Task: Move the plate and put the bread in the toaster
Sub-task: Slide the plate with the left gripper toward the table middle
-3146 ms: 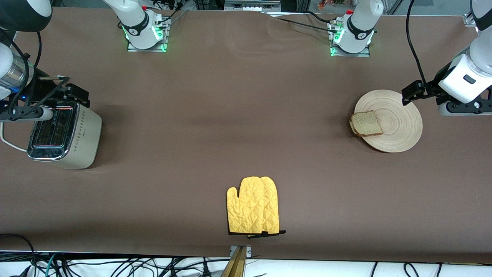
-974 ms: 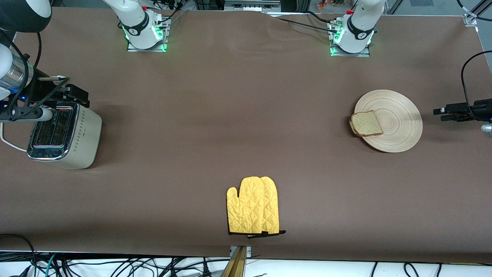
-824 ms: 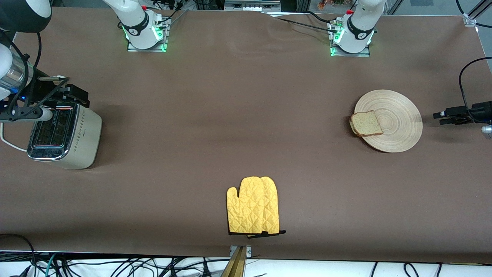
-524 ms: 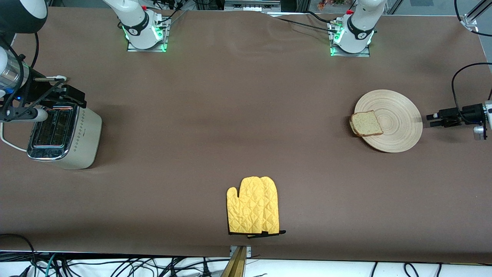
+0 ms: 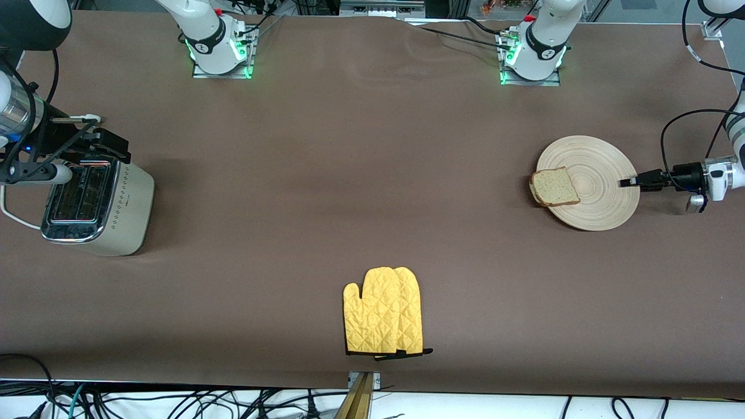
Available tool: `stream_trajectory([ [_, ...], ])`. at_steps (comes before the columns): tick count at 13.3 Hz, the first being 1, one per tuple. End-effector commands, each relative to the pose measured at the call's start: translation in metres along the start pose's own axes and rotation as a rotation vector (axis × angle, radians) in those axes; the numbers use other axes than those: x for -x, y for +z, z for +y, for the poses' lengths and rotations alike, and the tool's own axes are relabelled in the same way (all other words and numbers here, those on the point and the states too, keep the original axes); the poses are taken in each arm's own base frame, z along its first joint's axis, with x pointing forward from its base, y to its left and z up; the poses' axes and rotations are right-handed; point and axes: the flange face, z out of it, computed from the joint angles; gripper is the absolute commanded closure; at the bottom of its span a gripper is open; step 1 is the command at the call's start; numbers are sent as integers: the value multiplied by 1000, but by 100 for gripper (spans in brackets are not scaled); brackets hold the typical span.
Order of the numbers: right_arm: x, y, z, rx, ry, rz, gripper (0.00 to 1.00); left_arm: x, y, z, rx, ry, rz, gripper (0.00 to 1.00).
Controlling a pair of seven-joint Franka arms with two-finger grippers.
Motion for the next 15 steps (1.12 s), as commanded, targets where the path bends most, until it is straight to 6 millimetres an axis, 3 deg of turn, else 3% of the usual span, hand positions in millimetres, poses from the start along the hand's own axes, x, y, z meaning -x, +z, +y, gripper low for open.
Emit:
stream_trajectory([
  [1,0,-3,-1,-13,-7,4,0,3,-6,6,49,-61,12,100],
  [5,0,-3,1,-13,-4,-1,0,-6,1,33,144,-174,-48,100],
  [9,-1,0,4,-13,2,-7,0,-66,38,114,161,-94,-118,100],
  [11,-1,1,9,-14,10,-7,0,-103,72,172,74,-86,-150,100],
  [15,-5,6,8,-14,8,-10,0,-143,177,259,-25,-107,-239,100],
])
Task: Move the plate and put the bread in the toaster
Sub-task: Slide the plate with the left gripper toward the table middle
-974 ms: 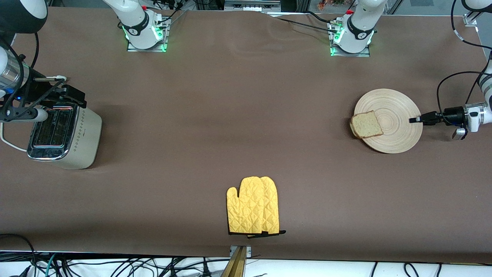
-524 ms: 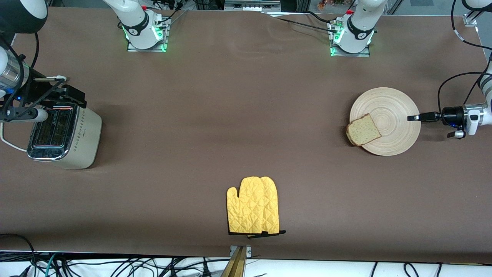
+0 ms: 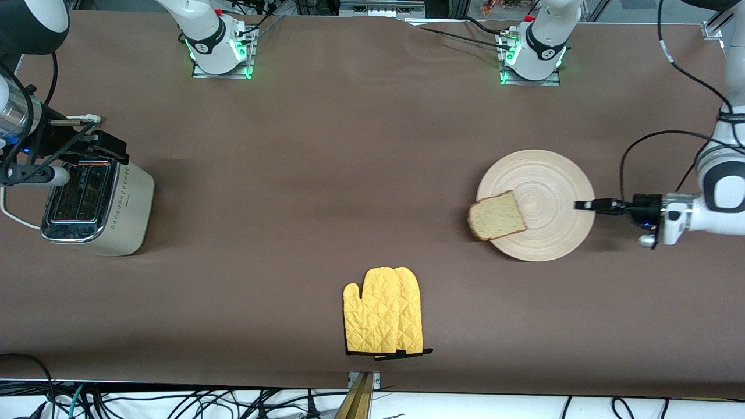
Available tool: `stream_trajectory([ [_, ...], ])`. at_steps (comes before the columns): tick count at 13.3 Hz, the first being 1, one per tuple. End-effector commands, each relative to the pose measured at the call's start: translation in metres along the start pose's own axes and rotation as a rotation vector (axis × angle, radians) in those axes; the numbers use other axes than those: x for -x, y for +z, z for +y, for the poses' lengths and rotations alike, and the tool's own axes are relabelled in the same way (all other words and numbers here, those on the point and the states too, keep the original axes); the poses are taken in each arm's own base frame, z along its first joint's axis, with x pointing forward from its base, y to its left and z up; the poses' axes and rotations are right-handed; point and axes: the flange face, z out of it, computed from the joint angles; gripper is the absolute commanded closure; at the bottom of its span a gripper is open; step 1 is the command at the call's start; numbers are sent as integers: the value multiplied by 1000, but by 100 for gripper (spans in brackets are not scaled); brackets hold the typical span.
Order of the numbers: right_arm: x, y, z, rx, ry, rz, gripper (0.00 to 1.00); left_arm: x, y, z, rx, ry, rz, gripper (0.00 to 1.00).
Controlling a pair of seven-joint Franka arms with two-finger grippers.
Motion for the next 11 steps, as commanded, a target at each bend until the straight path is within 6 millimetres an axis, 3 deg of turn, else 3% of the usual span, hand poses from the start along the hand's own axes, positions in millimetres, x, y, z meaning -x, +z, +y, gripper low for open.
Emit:
stream_trajectory([
  [1,-4,3,1,-14,0,-2,0,-14,53,50,43,-46,-25,100],
  [2,-5,2,0,-14,-2,8,0,-21,75,58,67,-45,-35,100],
  [7,-7,1,-13,-14,-12,23,0,-51,204,146,40,45,-65,100],
  [11,-7,7,-10,-6,-20,2,0,-56,299,192,32,82,-19,100],
])
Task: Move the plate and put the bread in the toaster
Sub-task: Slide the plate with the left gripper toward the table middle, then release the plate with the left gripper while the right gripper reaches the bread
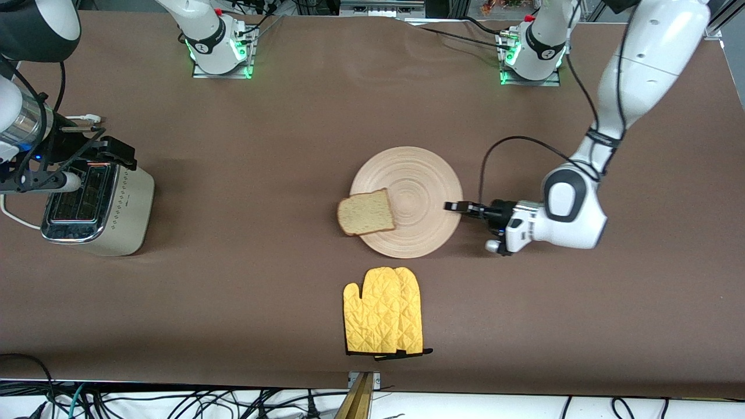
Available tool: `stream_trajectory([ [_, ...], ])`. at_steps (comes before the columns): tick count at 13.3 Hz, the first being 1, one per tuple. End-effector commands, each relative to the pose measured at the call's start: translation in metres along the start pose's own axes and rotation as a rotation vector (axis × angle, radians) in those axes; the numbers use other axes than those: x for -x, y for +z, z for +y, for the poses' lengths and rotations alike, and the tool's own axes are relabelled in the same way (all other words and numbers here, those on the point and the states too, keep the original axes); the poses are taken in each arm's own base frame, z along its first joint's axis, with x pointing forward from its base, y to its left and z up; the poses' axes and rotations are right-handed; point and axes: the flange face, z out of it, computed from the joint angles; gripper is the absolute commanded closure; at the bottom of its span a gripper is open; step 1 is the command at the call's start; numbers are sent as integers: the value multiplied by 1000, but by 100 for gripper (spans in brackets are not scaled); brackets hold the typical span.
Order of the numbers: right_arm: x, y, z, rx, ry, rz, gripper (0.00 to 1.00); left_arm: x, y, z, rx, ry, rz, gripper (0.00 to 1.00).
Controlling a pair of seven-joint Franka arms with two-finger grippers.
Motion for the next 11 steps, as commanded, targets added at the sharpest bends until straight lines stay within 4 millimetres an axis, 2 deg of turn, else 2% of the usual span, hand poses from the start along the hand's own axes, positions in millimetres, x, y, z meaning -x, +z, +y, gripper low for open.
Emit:
stream_trajectory([
  [1,1,-1,1,-3,-5,-6,0,-3,45,12,-1,51,39,100],
  [2,1,-1,1,-3,-7,-6,0,-3,58,9,29,104,47,100],
  [5,-1,5,-1,-3,5,-20,0,-5,77,-18,131,220,97,100],
  [8,-10,30,-5,-21,6,-63,0,-4,95,-41,190,273,133,100],
  [9,-12,38,-13,-56,1,-79,0,-5,93,-43,199,278,139,100],
  [10,-15,49,-19,-111,2,-102,0,-5,91,-43,202,277,140,83],
  [11,-19,60,-26,-165,5,-120,0,-5,91,-42,204,265,139,1],
])
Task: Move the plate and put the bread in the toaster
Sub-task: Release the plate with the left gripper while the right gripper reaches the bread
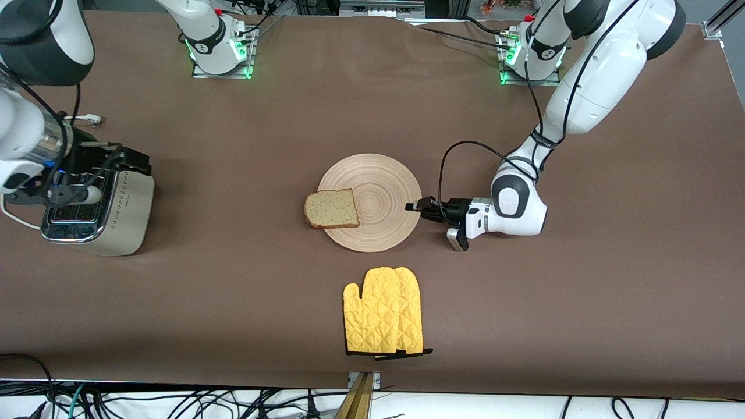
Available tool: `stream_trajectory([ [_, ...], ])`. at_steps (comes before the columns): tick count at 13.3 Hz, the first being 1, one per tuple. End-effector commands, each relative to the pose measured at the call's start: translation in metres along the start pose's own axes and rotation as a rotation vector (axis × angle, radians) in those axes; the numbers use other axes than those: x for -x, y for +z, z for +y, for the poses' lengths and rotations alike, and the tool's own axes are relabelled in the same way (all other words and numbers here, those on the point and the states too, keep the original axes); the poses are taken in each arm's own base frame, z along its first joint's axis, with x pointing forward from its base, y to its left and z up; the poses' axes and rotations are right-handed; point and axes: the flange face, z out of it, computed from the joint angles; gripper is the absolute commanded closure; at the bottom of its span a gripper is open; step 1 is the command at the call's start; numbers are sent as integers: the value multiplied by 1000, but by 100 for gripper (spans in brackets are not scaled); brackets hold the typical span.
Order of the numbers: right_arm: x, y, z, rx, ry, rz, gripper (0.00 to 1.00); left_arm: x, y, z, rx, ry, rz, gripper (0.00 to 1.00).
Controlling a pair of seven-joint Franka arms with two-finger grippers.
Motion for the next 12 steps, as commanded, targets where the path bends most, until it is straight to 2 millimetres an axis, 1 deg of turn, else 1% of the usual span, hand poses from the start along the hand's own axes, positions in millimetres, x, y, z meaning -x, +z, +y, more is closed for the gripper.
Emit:
stream_trajectory([
  [1,-12,26,-14,-112,8,-47,0,-6,-8,10,34,14,24,0],
  [3,-24,48,-35,-175,-20,-62,0,-11,-18,23,21,-33,25,0],
  [4,-33,64,-44,-192,-29,-67,0,-14,-25,31,4,-55,21,0],
  [6,-48,99,-79,-236,-55,-77,0,-24,-56,48,-75,-82,-4,0],
  [7,-53,116,-99,-247,-71,-81,0,-27,-68,60,-145,-98,-41,0],
  [8,-56,131,-116,-250,-86,-83,0,-30,-84,73,-243,-101,-75,0],
  [10,-64,163,-138,-291,-85,-98,0,-37,-113,100,-447,-142,-128,0],
  [12,-72,194,-151,-338,-63,-110,0,-45,-141,121,-657,-128,-179,0],
])
